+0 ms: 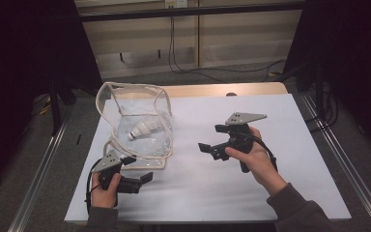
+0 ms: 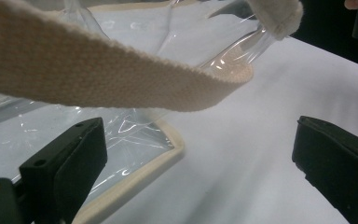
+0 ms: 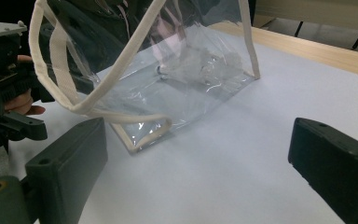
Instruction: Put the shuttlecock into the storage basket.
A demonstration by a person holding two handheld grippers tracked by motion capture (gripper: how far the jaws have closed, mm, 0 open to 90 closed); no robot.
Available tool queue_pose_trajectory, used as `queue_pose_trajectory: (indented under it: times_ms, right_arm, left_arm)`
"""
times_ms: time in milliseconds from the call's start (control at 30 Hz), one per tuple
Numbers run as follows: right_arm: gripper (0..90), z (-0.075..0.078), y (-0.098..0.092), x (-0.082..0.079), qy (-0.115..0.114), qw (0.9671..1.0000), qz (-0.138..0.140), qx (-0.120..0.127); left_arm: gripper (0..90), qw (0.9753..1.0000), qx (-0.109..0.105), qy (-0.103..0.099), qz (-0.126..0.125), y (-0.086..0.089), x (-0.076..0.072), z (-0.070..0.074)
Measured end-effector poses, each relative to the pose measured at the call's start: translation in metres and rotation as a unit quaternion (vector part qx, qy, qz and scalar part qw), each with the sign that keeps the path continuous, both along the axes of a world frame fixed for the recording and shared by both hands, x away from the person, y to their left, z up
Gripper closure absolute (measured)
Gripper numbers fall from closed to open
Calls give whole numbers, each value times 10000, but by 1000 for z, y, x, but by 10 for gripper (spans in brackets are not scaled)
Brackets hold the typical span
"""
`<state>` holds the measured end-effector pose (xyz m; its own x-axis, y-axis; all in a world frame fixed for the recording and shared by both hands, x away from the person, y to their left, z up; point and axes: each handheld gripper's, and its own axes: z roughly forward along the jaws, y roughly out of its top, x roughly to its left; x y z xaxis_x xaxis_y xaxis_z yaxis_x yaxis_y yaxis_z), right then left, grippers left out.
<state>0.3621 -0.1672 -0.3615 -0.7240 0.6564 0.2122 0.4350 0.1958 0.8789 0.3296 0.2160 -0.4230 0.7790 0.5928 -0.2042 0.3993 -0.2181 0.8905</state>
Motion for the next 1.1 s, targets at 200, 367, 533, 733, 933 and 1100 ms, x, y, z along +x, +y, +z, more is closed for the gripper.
queue_pose_trajectory:
  times_ms: [200, 367, 533, 733, 933, 1100]
  right_arm:
    - [43, -7, -12, -5, -13, 10000, -76, -21]
    - [44, -11, -21, -7, -14, 9999, -118, -9]
    - [45, -14, -28, -10, -8, 9999, -166, -7]
    - [45, -20, -36, -13, -9, 9998, -186, -6]
    - [45, -26, -45, -16, 32, 9996, -270, -46]
    - [46, -29, -51, -20, 25, 9995, -315, 7]
  left_arm:
    - [32, 10000, 0, 2, 9, 0, 0, 0]
    - [32, 10000, 1, 10, 26, -1, 0, 0]
    - [32, 10000, 9, 12, 21, -1, 1, -1]
    - [32, 10000, 20, 16, 22, -1, 1, -1]
    - [32, 10000, 23, 17, 3, -1, 1, -1]
    - [32, 10000, 26, 19, 3, -1, 1, -1]
